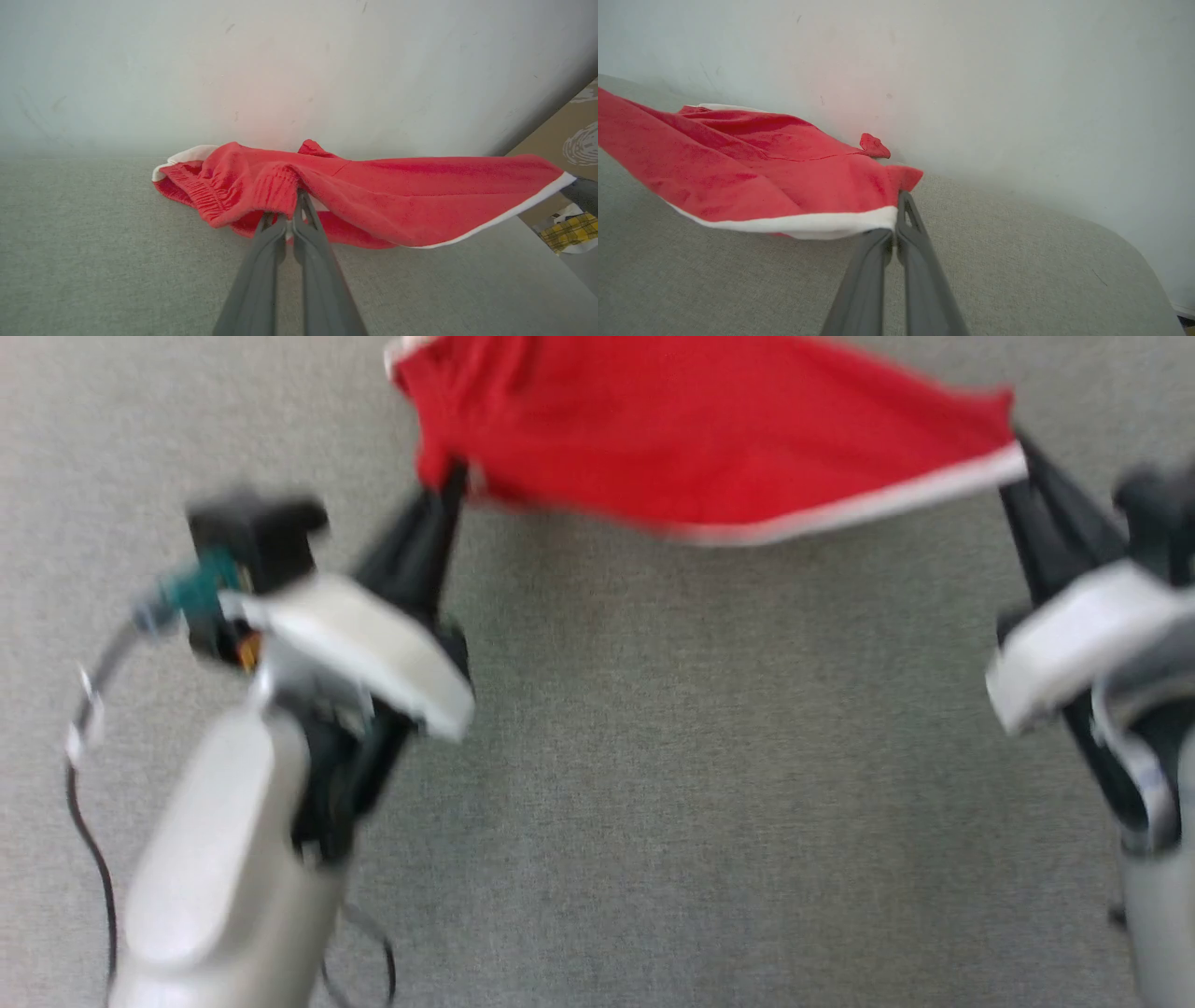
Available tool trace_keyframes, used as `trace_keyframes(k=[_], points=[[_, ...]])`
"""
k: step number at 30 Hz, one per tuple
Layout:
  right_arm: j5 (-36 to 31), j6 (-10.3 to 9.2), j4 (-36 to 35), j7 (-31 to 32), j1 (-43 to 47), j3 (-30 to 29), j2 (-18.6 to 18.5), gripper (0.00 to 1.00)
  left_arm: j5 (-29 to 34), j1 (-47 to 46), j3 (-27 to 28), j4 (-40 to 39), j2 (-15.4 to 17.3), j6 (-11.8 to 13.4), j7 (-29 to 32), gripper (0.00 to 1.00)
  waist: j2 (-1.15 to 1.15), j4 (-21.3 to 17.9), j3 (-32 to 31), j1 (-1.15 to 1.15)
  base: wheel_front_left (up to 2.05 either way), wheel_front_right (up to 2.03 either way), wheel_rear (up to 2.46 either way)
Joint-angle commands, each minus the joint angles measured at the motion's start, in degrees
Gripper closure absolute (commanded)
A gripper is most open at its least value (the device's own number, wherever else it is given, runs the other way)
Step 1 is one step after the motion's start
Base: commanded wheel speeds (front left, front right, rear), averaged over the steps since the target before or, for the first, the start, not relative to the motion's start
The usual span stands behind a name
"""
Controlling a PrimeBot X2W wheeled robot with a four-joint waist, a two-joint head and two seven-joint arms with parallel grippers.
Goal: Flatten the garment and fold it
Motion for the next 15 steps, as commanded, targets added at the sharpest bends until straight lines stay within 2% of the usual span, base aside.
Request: trace_keyframes(k=[1, 6, 12, 15], points=[[0.17, -0.11, -1.89, 0.13, 2.97, -1.14, 0.6, 1.0, -0.48, 3.27, -0.21, -1.99, 0.24, 0.82, 0.01, 1.0, -0.01, -0.92, -4.06, 0.02, 0.0, 0.0, 0.0], [1.02, -0.11, -6.82, 0.75, 13.88, -4.67, 3.5, 1.0, -0.63, 14.86, -2.12, -7.34, 1.68, 2.34, 0.91, 1.0, -0.01, -1.46, -7.64, 0.02, 0.0, 0.0, 0.0], [3.08, -0.11, -9.01, 3.67, 25.72, -6.81, 6.32, 1.0, -1.11, 27.02, -2.99, -9.85, 4.64, 4.1, 2.16, 1.0, -0.01, -2.11, -12.72, 0.02, 0.0, 0.0, 0.0], [4.05, -0.11, -9.75, 5.4, 30.83, -6.93, 6.98, 1.0, -2.64, 32.92, -3.73, -10.8, 6.23, 3.46, 3.03, 1.0, -0.01, -2.38, -14.91, 0.02, 0.0, 0.0, 0.0]])
